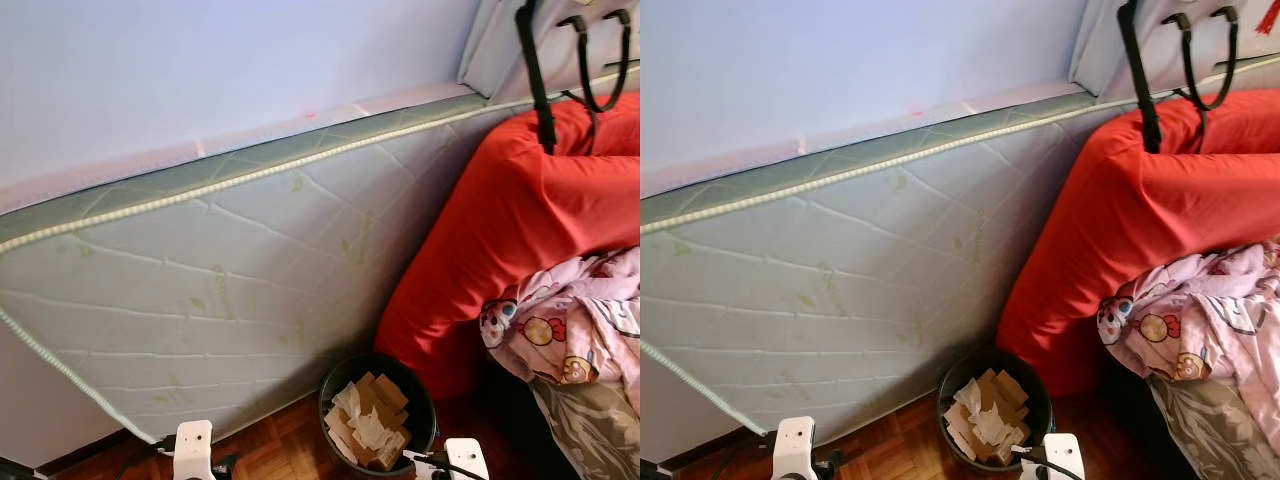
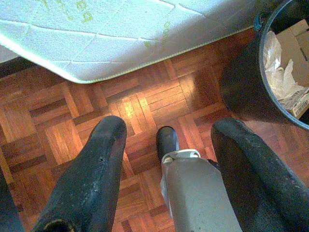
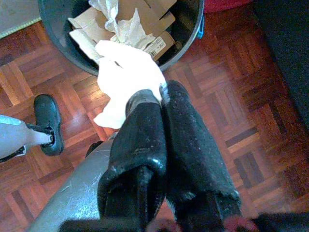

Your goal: Clean up the room

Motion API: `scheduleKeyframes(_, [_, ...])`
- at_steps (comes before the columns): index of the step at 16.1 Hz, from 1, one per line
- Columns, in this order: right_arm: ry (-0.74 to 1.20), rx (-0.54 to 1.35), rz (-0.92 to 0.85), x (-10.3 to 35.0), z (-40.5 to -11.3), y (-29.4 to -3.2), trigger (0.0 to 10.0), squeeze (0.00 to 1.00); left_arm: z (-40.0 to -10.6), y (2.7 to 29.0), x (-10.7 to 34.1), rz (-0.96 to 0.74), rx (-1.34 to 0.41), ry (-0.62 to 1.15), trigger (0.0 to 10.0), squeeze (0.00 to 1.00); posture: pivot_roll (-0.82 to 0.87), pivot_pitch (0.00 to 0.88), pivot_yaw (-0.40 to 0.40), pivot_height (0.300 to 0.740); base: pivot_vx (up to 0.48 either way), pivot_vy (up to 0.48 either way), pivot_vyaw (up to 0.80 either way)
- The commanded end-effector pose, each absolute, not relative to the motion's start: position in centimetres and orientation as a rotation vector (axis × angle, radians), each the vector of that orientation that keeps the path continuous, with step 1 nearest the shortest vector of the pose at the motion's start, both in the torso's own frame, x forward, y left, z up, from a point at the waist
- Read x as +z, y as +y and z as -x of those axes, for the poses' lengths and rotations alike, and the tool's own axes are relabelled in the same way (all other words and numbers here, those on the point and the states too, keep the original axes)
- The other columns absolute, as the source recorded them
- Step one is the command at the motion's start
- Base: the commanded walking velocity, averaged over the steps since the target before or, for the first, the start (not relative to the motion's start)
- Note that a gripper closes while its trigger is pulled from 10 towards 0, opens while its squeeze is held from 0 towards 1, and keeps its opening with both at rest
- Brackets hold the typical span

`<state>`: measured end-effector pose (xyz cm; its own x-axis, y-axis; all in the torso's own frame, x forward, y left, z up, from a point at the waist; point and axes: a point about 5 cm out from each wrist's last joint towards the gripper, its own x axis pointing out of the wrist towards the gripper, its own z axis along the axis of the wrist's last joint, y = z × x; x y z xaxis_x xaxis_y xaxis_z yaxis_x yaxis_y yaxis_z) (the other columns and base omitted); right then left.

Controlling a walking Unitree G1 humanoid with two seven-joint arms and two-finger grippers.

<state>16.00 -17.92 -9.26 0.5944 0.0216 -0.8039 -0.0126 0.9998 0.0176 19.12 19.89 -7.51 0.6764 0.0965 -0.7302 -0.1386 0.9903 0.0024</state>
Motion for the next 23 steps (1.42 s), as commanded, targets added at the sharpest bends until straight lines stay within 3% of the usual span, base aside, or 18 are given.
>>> scheduleKeyframes(1, [0.947,0.02,-0.011,-9.4,-15.6,-18.0,10.0,0.0,-18.6,19.8,-7.8,0.053,0.137,0.83,10.0,0.0,-0.01,0.064,-0.042,0.73,0.0,0.0,0.0])
scheduleKeyframes(15, [0.948,0.038,-0.003,-9.4,-15.6,-18.0,10.0,0.0,-18.5,19.8,-7.8,0.061,0.137,0.821,10.0,0.0,0.0,0.071,-0.045,0.73,0.312,0.0,0.0])
scheduleKeyframes(23, [0.898,0.066,-0.006,-9.2,-15.8,-17.9,10.0,0.0,-20.7,19.0,-6.4,0.067,0.06,0.693,10.0,0.0,-0.01,0.077,-0.045,0.73,0.0,0.0,0.0])
